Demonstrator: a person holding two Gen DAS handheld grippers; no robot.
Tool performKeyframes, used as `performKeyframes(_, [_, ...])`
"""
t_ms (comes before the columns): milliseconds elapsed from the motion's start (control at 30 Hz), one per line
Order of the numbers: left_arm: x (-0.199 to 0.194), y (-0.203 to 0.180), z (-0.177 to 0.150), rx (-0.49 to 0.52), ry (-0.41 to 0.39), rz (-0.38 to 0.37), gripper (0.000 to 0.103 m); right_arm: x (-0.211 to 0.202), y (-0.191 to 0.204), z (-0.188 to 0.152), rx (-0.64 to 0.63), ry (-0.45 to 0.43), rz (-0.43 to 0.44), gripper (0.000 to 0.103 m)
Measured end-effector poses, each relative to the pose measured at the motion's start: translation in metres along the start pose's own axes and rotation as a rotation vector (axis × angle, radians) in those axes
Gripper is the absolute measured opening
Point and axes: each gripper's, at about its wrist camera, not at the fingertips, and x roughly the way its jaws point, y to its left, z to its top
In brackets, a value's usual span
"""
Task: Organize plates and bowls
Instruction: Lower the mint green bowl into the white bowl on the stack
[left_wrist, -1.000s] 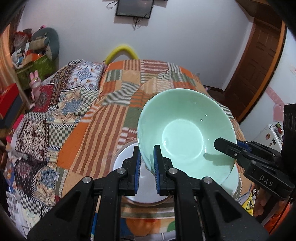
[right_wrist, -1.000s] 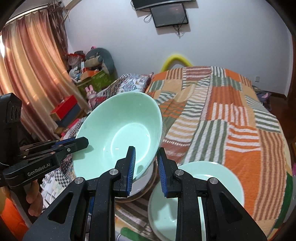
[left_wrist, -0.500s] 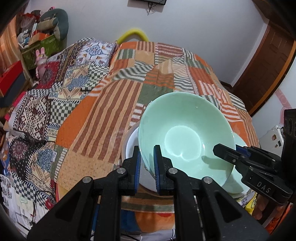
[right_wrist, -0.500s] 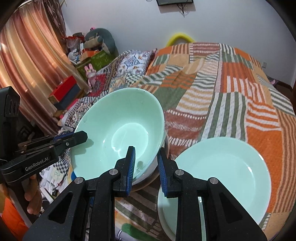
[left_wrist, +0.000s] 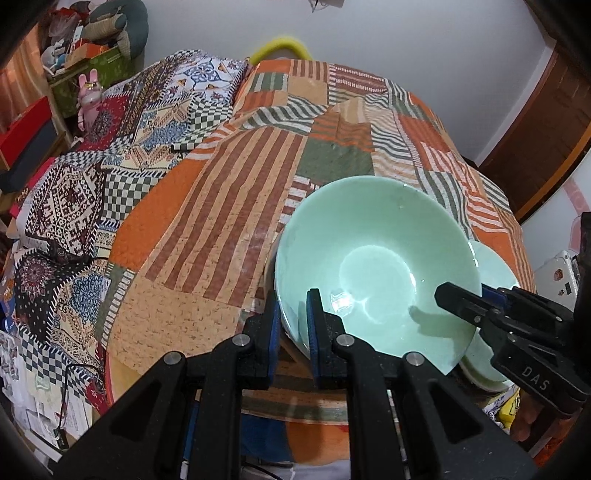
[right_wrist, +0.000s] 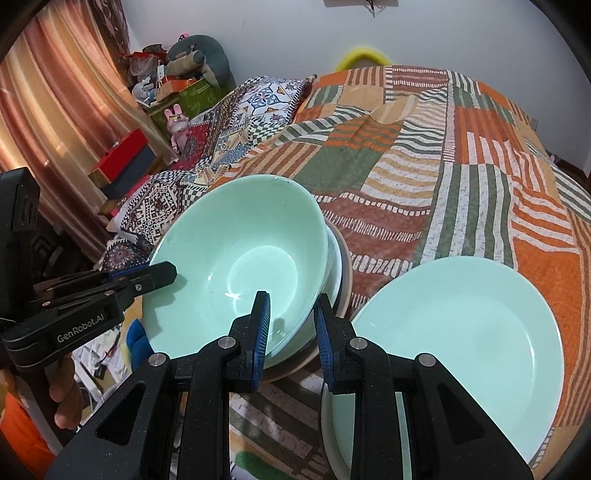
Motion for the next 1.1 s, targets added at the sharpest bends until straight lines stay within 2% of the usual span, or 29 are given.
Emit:
performKeyframes(267, [0.013,0.003,-0.004,-0.005,0.026,0.017,0.012,0.006,0.005,0.0,-0.036,0.006,-0.03,0.022])
performKeyframes(667, [0.015,0.004,-0.003,0.006,0.028,0.02,0.013,0.009,0.008,0.001,-0.048,0.013,-0.026,0.025])
performKeyframes(833, [0.012,0.006,-0.002,-0.005,0.032,0.007,0.016,0.01,0.009,0.001,-0.055,0.017,-0.022,0.029])
performKeyframes(1100, [-0.015,0.008,0.002,-0.003,-0.048,-0.01,0.024,0.005,0.008,0.002,-0.052,0.018,-0.02,0.033])
